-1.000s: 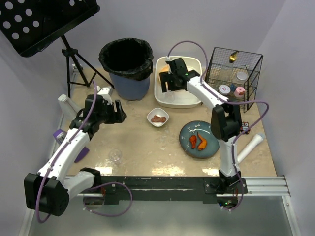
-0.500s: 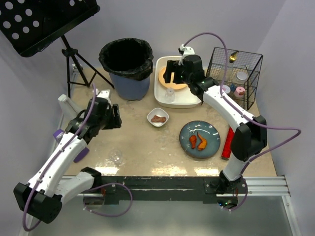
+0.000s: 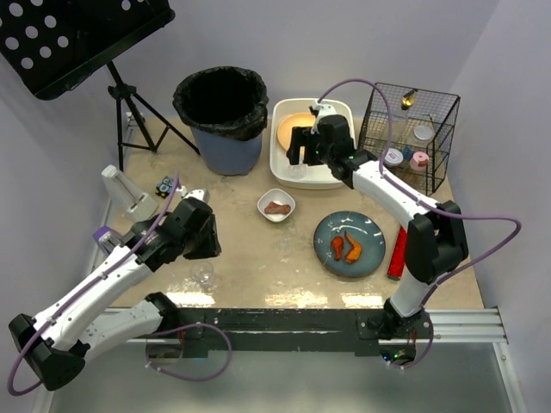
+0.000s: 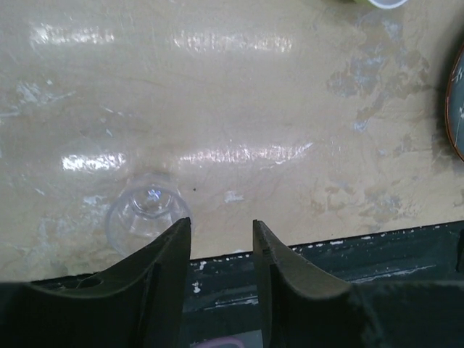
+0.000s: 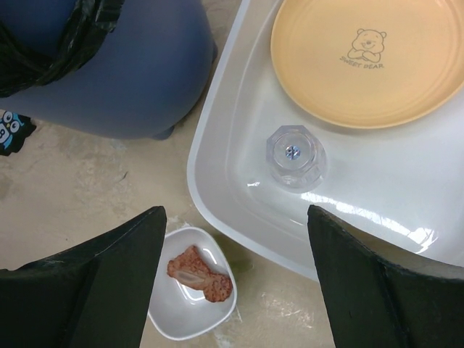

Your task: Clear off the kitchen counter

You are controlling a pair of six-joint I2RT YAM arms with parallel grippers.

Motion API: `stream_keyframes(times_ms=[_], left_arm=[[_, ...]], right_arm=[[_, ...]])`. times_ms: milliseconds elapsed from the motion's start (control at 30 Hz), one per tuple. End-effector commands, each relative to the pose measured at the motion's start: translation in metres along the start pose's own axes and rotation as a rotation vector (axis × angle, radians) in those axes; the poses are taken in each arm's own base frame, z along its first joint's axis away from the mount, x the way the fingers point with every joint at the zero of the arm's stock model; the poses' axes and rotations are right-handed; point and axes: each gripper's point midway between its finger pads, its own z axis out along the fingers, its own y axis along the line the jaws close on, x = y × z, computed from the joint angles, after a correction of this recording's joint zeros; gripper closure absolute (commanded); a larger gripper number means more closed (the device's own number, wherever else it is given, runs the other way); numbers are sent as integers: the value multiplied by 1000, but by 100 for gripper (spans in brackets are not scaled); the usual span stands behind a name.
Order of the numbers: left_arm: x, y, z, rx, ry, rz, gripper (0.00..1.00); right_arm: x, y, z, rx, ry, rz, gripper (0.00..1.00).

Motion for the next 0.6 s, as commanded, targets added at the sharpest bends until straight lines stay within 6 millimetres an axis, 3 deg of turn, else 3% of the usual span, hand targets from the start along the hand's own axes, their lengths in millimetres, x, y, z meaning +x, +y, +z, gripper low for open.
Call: stream_keyframes(times_ms=[0, 167, 400, 567], left_arm=[[26, -2, 5, -27, 71, -29, 57], [43, 1, 13, -97, 115, 14, 58], [41, 24, 15, -216, 83, 26, 57], [51, 27, 27, -221, 109, 40, 56]], right_arm=[[-40, 10, -22, -43, -132, 4, 17], [-38, 6, -22, -37, -133, 2, 17], [-37, 1, -22, -28, -132, 1, 17], [-36, 5, -22, -49, -124, 0, 17]])
